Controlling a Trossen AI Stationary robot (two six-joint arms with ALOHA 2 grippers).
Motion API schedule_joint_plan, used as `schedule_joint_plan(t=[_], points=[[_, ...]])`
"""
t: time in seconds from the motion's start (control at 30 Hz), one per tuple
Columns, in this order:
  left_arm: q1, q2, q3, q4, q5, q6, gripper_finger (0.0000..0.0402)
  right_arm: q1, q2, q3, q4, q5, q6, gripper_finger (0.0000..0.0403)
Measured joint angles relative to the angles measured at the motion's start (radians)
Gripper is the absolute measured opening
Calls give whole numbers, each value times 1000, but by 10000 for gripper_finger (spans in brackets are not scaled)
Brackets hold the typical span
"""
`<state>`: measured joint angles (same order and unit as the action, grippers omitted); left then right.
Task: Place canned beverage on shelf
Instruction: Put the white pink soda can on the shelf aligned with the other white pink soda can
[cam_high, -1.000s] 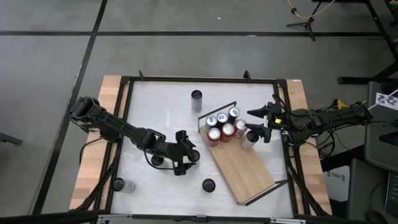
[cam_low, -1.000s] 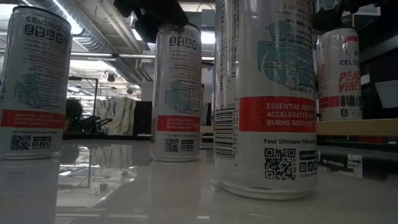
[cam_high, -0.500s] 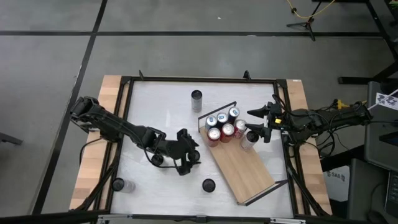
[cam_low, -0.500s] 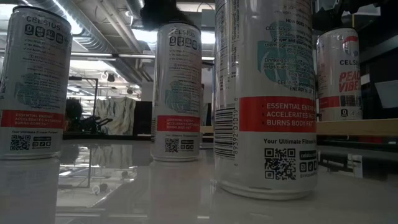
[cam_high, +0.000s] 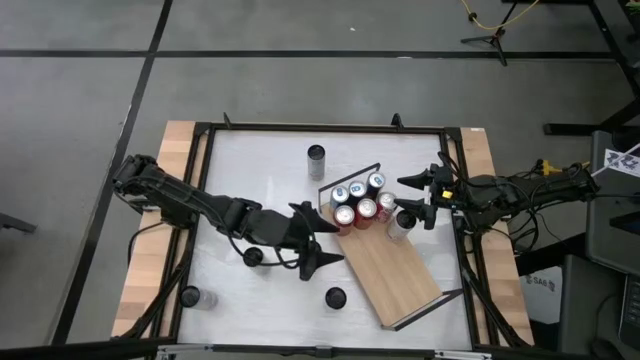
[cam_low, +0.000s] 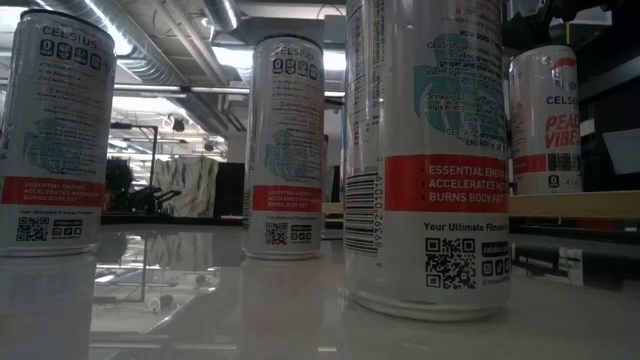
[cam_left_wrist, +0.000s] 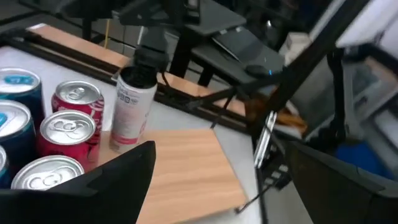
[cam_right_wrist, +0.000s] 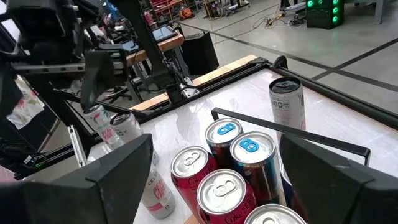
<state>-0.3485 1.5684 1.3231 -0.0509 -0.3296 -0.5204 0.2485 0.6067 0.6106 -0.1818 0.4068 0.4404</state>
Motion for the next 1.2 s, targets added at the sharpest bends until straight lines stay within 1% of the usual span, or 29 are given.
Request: schedule_joint_plan(t=[0.07, 0.23, 0.37, 0.47, 0.53, 0.67, 0.83, 0.9, 1.0, 1.2], points=[[1, 0, 0, 0, -34, -34, 351, 0, 0, 0, 0, 0, 0, 342], [2, 0, 0, 0, -168, -104, 351, 0, 0, 0, 0, 0, 0, 342], [-3, 0, 0, -22, -234, -158, 351, 0, 0, 0, 0, 0, 0, 342], [-19, 0, 0, -106, -299, -212, 351, 0, 0, 0, 0, 0, 0, 342], [-33, 0, 0, -191, -332, -289, 351, 0, 0, 0, -1, 0, 0, 342], [-56, 0, 0, -349, -339, -451, 351, 0, 0, 0, -4, 0, 0, 342], [-84, 0, 0, -484, -338, -562, 351, 0, 0, 0, -9, 0, -1, 342], [-91, 0, 0, -495, -332, -596, 351, 0, 0, 0, -9, 0, -1, 342], [-100, 6, 0, -493, -328, -603, 351, 0, 0, 0, -9, 0, -1, 342], [-110, 75, 0, -480, -327, -603, 351, 0, 0, 0, -8, 0, -1, 342]])
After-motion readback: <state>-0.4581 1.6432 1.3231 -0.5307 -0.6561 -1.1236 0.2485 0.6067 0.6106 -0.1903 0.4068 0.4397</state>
